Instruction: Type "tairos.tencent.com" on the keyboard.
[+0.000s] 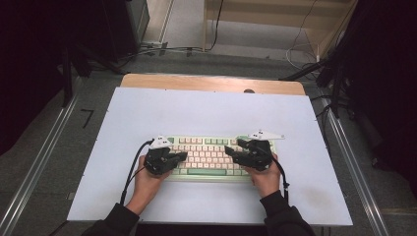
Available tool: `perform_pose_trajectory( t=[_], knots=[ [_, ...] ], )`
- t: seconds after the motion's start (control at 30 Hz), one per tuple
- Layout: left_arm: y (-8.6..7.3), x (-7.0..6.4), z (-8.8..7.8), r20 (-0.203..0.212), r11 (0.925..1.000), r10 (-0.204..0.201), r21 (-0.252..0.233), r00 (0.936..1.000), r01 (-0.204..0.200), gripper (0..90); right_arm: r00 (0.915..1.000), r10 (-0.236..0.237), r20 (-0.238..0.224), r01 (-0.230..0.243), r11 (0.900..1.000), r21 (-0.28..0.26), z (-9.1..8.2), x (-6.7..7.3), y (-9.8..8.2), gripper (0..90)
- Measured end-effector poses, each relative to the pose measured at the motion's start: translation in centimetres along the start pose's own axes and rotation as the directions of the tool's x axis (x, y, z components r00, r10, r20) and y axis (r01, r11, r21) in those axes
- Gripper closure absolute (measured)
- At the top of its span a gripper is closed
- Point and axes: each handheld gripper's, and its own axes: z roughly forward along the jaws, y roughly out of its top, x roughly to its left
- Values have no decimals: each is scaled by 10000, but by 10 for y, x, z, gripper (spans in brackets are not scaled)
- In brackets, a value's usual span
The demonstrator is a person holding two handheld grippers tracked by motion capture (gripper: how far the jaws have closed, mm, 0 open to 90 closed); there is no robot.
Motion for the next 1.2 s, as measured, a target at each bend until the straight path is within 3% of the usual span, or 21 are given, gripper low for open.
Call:
perform_pose_trajectory(
  t=[0.37, 0.43, 0.47, 0.5, 0.6, 0.67, 0.73, 1.0, 1.2],
  knots=[
    [1, -1, 3, 33, 9997, 20, 236, 10000, -20, 900, 10000, -41, 37, 40, 10000, 51, 1, 0, -1, 364],
    [1, -1, 1, 180, 10000, -65, 65, 9998, 64, 893, 10000, -45, 42, 45, 10000, 56, 1, 0, -1, 364],
    [2, -1, -3, 264, 9994, -162, -311, 9995, 171, 842, 10000, -58, 40, 58, 10000, 51, 1, 0, -1, 364],
    [2, -1, -3, 264, 9994, -162, -311, 9995, 171, 798, 10000, -38, 53, 38, 10000, 45, 1, -1, -1, 364],
    [4, -2, -11, 210, 9958, -157, -894, 9997, 175, 617, 10000, -7, 46, 7, 10000, 21, 0, -1, -1, 364],
    [4, -2, -16, -172, 9898, -5, -1424, 9999, -20, 551, 10000, -16, 42, 16, 10000, 21, 0, -1, -1, 364],
    [4, -2, -16, -322, 9886, -11, -1506, 9995, -38, 460, 10000, -34, 40, 34, 10000, -3, 0, -1, -1, 364],
    [3, -1, -16, -925, 9873, -70, -1585, 9957, -78, 348, 10000, -31, 49, 31, 10000, 5, -1, -2, -1, 364],
    [1, 2, -16, -1099, 9857, -258, -1682, 9936, 70, 336, 10000, -46, 48, 46, 10000, 26, -1, -1, -1, 369]
  ],
)
